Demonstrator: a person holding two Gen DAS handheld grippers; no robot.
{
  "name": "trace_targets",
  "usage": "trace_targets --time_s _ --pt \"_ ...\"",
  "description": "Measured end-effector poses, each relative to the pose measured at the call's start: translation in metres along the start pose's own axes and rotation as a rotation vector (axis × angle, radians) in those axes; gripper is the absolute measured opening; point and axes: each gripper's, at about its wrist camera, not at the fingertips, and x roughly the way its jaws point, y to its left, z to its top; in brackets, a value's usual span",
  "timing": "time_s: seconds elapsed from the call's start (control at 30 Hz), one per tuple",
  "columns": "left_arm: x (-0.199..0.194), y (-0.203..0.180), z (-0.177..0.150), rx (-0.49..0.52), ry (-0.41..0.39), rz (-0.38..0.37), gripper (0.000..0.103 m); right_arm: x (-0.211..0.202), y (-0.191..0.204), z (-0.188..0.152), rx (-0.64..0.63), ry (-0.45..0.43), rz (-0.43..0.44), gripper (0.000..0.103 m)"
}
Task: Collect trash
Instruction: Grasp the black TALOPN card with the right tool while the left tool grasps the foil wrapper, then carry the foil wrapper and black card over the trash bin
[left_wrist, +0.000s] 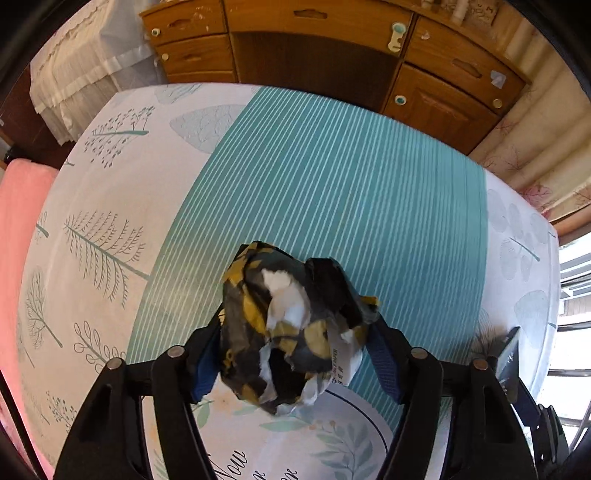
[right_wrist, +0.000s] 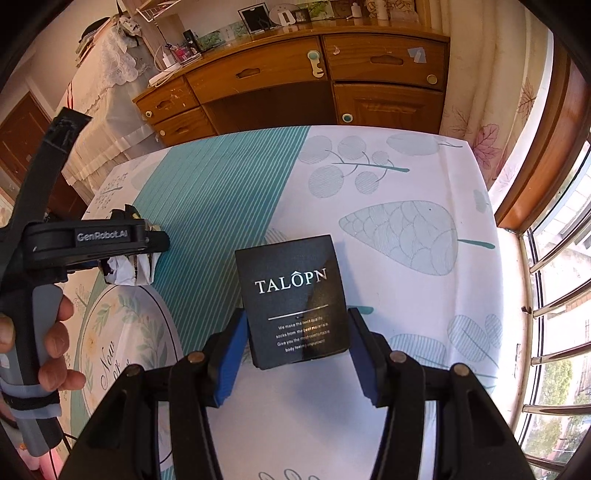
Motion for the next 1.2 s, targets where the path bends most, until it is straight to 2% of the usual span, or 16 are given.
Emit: trace_targets --time_s 0.1,0.33,0.5,0.73,1.0,1.2 --pt "-0.010 0.004 -0.009 0.028 -0.021 -0.007 0.059 -0.001 0.000 -0.001 0.006 0.004 0.004 0.051" --pt "-0.051 0.022 -0.045 0.121 -0.077 0.015 0.058 -0.014 0.002 -0.014 0.051 0.027 0.040 0.051" --pt "-0.089 0.034 -0.085 0.187 -0.103 0.027 0.058 -0.034 0.006 -0.037 0.099 0.033 0.079 0.051" --pt "-0.142 0.069 -0.147 0.179 -0.120 0.007 0.058 -0.069 0.025 -0.078 0.139 0.050 0.099 0.051" --pt "-0.191 0.128 -0.208 0.193 -0.161 -0.032 0.058 -0.120 0.081 -0.139 0.155 0.023 0.080 0.051" --pt "-0.235 0.198 -0.267 0.218 -0.219 -0.120 0.059 -0.172 0.151 -0.204 0.204 -0.043 0.041 0.051"
